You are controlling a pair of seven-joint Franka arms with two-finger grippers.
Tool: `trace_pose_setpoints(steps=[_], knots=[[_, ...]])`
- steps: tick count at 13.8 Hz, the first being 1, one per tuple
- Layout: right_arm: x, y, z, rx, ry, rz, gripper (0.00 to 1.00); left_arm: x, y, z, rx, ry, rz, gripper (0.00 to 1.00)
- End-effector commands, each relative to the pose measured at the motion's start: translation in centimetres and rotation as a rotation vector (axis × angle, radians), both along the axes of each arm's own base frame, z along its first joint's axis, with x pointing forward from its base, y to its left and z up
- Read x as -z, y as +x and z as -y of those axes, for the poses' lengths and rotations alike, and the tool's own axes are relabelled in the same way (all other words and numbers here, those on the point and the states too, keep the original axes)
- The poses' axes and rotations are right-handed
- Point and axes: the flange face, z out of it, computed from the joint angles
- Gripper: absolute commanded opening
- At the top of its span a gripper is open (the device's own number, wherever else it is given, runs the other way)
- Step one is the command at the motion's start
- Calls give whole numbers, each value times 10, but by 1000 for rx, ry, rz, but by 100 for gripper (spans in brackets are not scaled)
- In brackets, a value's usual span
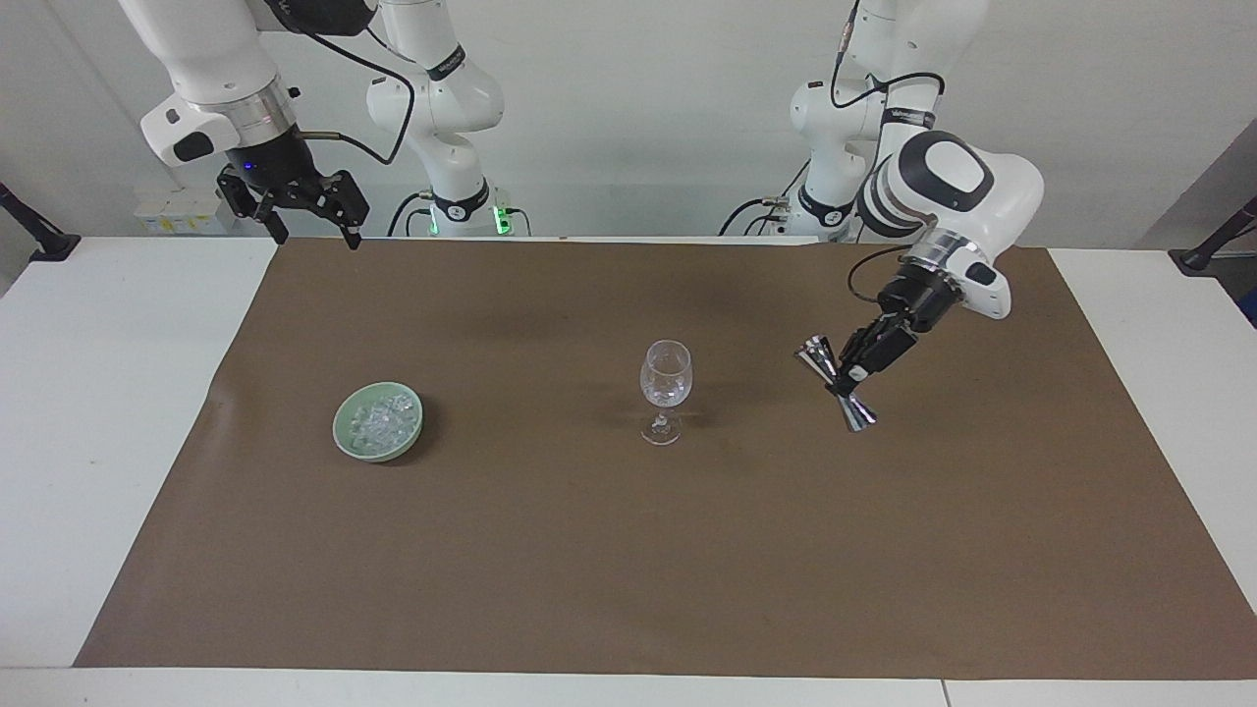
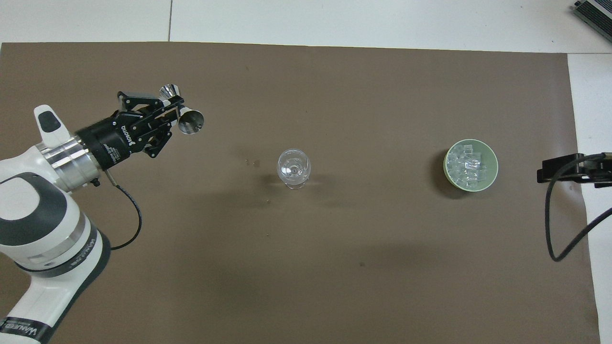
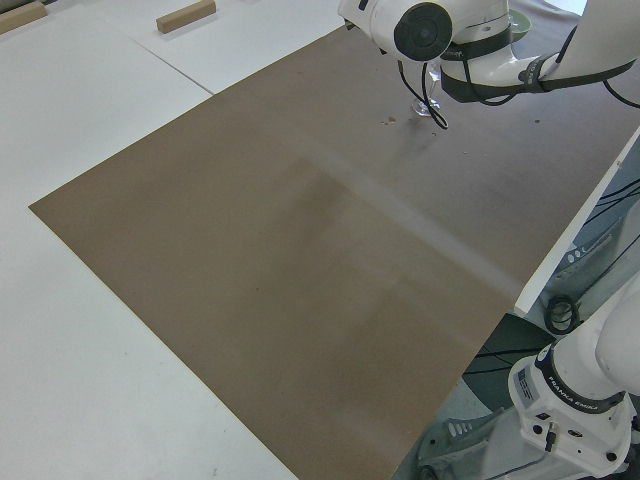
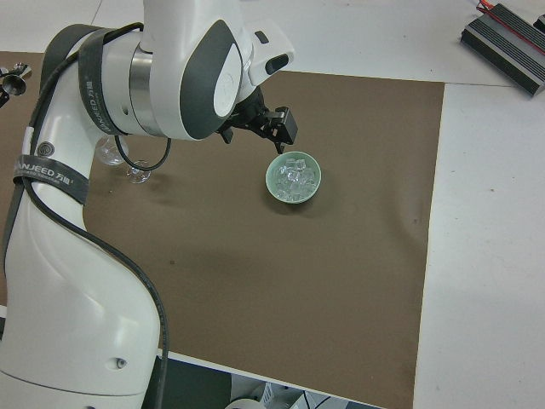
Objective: Pour wine and add ice with both arms
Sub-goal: 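Carry the silver bottle back from the glass while the right gripper reaches the bowl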
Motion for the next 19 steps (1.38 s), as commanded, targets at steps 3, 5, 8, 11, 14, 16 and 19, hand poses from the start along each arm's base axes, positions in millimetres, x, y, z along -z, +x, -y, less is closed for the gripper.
trace_pose_setpoints(steps=[3, 5, 8, 11, 14, 16, 19], knots=[[0, -3, -1, -23, 16, 21, 100, -10, -17, -87, -24, -150, -212, 0], [7, 1, 0, -87, 15, 41, 100, 1, -25, -112, -49, -201, -270, 0], [38, 6, 8, -179, 12, 46, 100, 16, -33, -141, -76, -270, -338, 0], [61, 12, 6, -223, 4, 89, 100, 34, -42, -153, -100, -295, -384, 0], [95, 28, 7, -267, -1, 96, 100, 40, -46, -158, -131, -329, -435, 0], [118, 36, 7, -269, -10, 131, 100, 41, -49, -167, -146, -372, -474, 0], [162, 50, 7, -294, -18, 132, 100, 57, -53, -187, -145, -422, -509, 0]])
